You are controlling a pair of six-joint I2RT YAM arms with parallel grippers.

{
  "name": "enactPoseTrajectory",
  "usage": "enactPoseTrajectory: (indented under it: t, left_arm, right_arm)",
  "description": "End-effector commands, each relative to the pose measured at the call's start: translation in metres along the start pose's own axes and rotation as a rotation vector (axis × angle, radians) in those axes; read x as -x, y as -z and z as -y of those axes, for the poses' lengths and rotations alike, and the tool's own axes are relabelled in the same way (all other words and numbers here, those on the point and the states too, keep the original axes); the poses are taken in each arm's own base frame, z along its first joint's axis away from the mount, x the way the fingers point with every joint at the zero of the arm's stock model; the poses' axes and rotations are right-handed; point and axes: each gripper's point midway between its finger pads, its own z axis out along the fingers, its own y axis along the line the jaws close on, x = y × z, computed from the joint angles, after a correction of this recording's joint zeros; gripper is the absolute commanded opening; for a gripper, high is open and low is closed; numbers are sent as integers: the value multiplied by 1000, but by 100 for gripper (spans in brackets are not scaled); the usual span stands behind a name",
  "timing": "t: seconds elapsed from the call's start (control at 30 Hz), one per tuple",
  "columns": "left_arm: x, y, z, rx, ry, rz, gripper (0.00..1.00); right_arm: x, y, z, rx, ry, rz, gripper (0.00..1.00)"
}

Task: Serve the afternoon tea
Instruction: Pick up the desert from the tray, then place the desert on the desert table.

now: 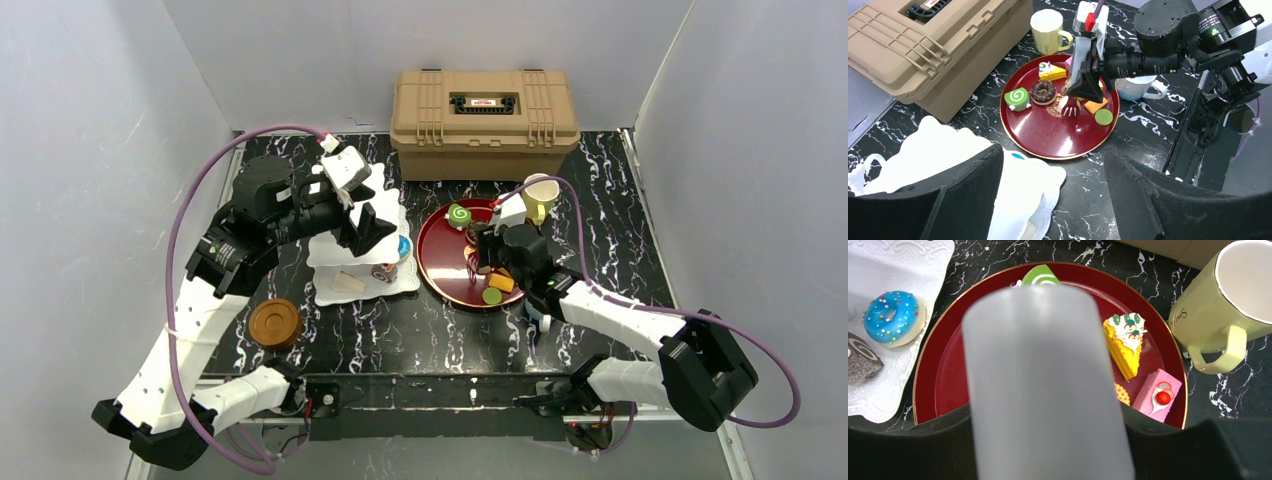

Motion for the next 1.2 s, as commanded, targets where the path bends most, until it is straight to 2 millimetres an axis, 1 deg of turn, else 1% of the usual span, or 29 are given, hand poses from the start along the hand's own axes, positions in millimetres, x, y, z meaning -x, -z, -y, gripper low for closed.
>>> enactPoseTrajectory:
  t: [0.0, 0.17, 0.3, 0.47, 0.5, 0.6, 0.63, 0.73, 0.87, 0.97, 1.07, 1.17]
  left_arm:
    - [11, 8, 3, 0, -11, 19, 70]
    - [10, 8, 3, -5, -9, 17, 70]
    - [6, 7, 3, -3, -2, -1, 68]
    - [0, 9, -1, 16, 2, -40, 67]
    - [-1, 9, -2, 26, -1, -44, 67]
    - [-3, 10, -8, 59, -2, -50, 68]
    - [-5, 10, -8, 63, 2, -59, 68]
    - [-12, 11, -6, 55, 28, -89, 68]
    - [-14, 13, -7, 80, 37, -76, 68]
    - [-15, 13, -9, 89, 48, -86, 68]
    - [-17, 15, -8, 90, 69, -105, 69]
    - [-16, 19, -9, 112, 56, -85, 71]
  right_arm:
    - [20, -1, -1, 3, -8, 39, 63]
    - [24, -1, -3, 8, -11, 40, 52]
    - [36, 4, -10, 56, -23, 73, 42]
    - [63, 14, -20, 113, -63, 129, 33]
    - [73, 17, -23, 124, -71, 146, 32]
    - [93, 25, -32, 168, -86, 171, 32]
    - [104, 28, -35, 185, -91, 186, 32]
    - [127, 34, -47, 228, -99, 210, 32]
    - [159, 41, -67, 296, -135, 260, 32]
    - [178, 40, -86, 329, -153, 295, 34]
    - [187, 39, -109, 358, -161, 314, 33]
    - [188, 40, -138, 395, -134, 308, 33]
